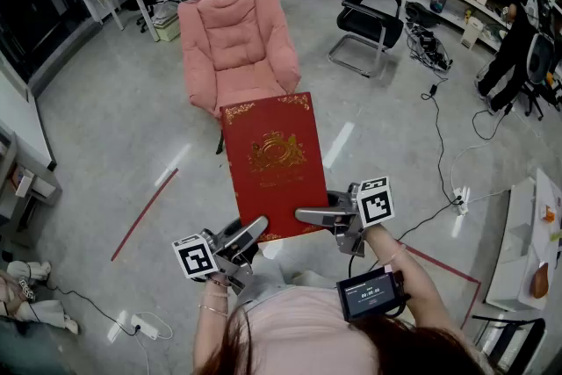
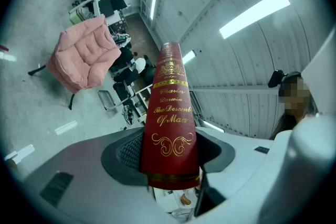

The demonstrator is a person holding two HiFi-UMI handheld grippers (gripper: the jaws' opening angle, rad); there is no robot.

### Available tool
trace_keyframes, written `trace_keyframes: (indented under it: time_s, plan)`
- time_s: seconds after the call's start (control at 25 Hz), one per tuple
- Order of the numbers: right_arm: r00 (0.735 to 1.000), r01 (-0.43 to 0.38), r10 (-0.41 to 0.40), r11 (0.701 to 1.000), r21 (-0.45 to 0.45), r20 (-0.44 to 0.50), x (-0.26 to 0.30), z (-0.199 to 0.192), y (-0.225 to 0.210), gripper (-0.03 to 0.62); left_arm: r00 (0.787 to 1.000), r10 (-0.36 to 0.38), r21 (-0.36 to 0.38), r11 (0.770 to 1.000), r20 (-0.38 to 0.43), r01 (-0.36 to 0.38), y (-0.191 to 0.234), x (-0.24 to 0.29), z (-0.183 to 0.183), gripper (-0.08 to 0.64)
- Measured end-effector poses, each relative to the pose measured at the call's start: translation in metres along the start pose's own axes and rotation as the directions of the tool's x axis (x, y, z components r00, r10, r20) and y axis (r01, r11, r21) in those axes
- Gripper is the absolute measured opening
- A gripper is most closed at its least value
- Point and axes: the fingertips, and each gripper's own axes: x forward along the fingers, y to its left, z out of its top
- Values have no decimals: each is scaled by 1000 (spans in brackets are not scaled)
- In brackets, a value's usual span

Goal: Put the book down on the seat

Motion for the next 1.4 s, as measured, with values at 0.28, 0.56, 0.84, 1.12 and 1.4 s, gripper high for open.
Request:
trace_keyframes:
  time_s: [0.28,0.56,0.84,1.12,1.4]
  plan:
    - [1000,-9,9,1000,16,-1,-2,-12,4,281,1000,17,-21,1000,19,-16,-2,-7,-12,241]
    - [1000,-22,23,998,55,-20,-5,-31,1,281,999,43,-50,998,32,-41,2,-15,-30,241]
    - [999,-16,19,996,85,-32,1,-12,-20,282,998,52,-69,996,31,-50,19,-3,-11,241]
    - [999,-8,13,995,103,-42,8,-3,-50,281,998,62,-75,995,18,-61,50,5,0,241]
    - [1000,7,-4,995,98,-29,33,44,-81,282,998,66,-70,995,-14,-67,82,20,52,241]
